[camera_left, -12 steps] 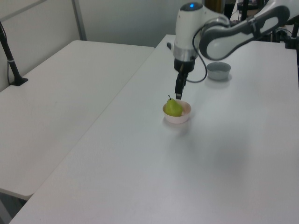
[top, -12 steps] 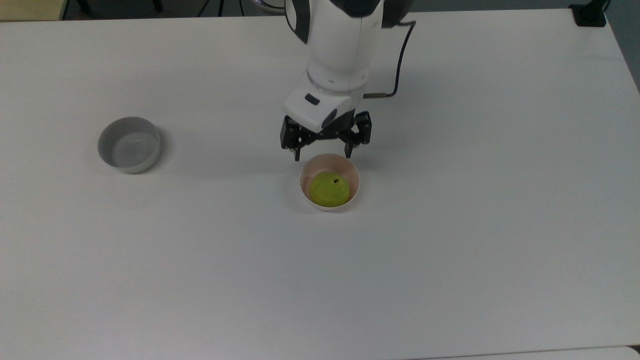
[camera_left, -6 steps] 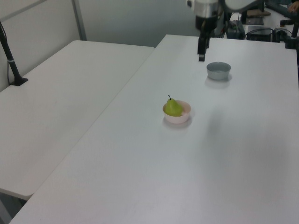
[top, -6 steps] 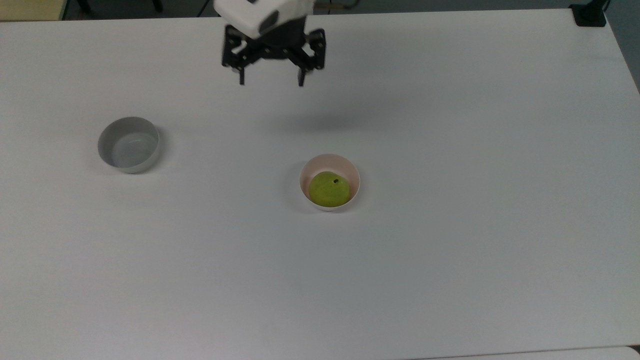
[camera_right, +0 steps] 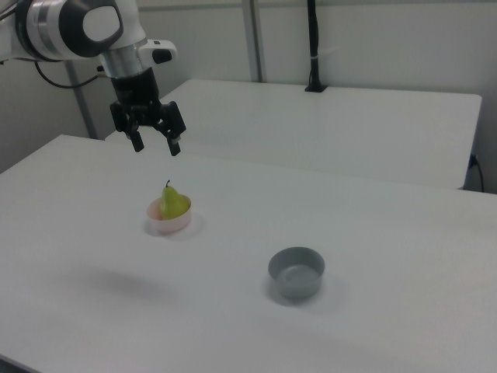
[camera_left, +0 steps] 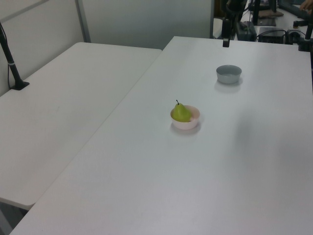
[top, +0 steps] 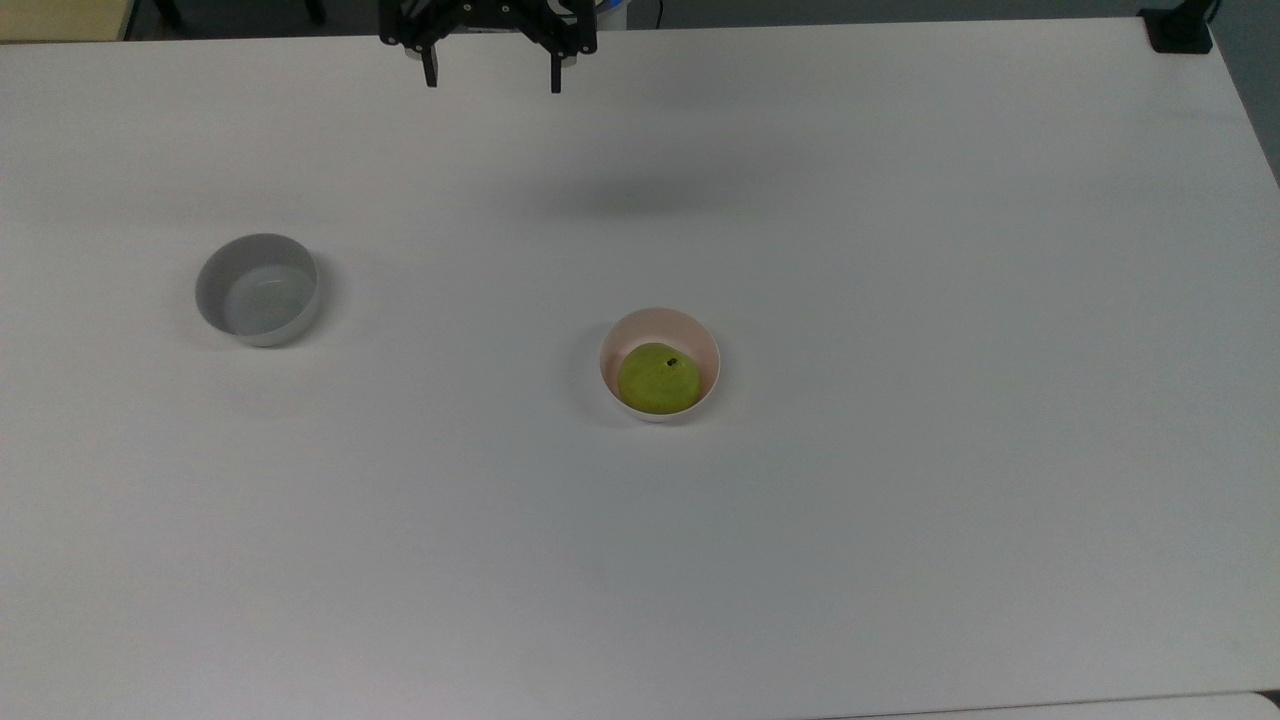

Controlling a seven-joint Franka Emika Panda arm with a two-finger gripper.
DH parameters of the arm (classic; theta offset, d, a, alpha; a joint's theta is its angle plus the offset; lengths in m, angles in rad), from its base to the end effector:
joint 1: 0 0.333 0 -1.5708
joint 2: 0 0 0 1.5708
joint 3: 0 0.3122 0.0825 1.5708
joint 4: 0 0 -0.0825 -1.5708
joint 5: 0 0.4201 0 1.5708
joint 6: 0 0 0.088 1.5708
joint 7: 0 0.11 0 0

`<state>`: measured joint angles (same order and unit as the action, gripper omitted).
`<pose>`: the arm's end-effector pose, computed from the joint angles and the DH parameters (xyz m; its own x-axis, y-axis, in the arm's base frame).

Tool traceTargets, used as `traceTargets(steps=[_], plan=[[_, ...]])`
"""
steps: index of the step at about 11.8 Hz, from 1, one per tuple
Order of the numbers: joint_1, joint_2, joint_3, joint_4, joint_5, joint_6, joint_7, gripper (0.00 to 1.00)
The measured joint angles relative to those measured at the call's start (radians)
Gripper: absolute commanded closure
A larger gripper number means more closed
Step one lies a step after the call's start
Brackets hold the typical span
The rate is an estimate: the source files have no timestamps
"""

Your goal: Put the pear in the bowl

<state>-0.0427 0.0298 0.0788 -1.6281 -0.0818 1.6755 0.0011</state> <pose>0.6073 0.0131 0.5802 0.9989 0.0434 0.0175 0.0419 -0.9960 0.0790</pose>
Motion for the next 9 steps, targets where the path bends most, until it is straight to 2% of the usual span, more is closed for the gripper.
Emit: traceTargets(steps=[4,9], plan=[[-0.004,-0.003,-0.029,0.021,0.042,-0.039,-0.001,0.00],[-0.004,-0.004,-0.032,0.033,0.043,-0.052,-0.001,0.00]])
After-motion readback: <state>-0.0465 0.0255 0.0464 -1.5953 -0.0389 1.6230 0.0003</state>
